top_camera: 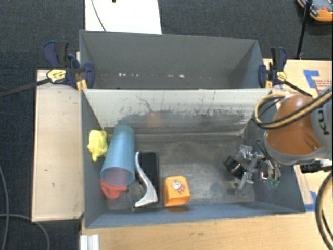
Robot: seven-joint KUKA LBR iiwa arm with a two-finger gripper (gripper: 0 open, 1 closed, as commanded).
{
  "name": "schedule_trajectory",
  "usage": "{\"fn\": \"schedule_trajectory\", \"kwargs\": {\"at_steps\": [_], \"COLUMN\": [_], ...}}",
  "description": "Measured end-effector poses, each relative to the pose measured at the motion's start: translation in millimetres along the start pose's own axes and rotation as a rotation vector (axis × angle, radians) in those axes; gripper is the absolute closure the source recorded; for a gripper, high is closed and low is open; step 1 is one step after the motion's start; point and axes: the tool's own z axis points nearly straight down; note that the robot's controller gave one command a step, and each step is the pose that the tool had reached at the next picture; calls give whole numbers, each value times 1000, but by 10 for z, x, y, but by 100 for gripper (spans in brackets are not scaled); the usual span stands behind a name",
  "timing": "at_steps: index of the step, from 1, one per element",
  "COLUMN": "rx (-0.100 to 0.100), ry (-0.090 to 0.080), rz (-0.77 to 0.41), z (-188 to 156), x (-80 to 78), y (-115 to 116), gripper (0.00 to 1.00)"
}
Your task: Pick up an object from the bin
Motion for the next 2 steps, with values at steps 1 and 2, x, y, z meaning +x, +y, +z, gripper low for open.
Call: {"fn": "schedule_trajectory", "kwargs": {"at_steps": [1, 2], "rx": [1, 0], "ry": [-6, -2], "rz": [-41, -300], "z": [7, -5], "x": [-43, 205], "y": [47, -269], "gripper": [0, 100]}}
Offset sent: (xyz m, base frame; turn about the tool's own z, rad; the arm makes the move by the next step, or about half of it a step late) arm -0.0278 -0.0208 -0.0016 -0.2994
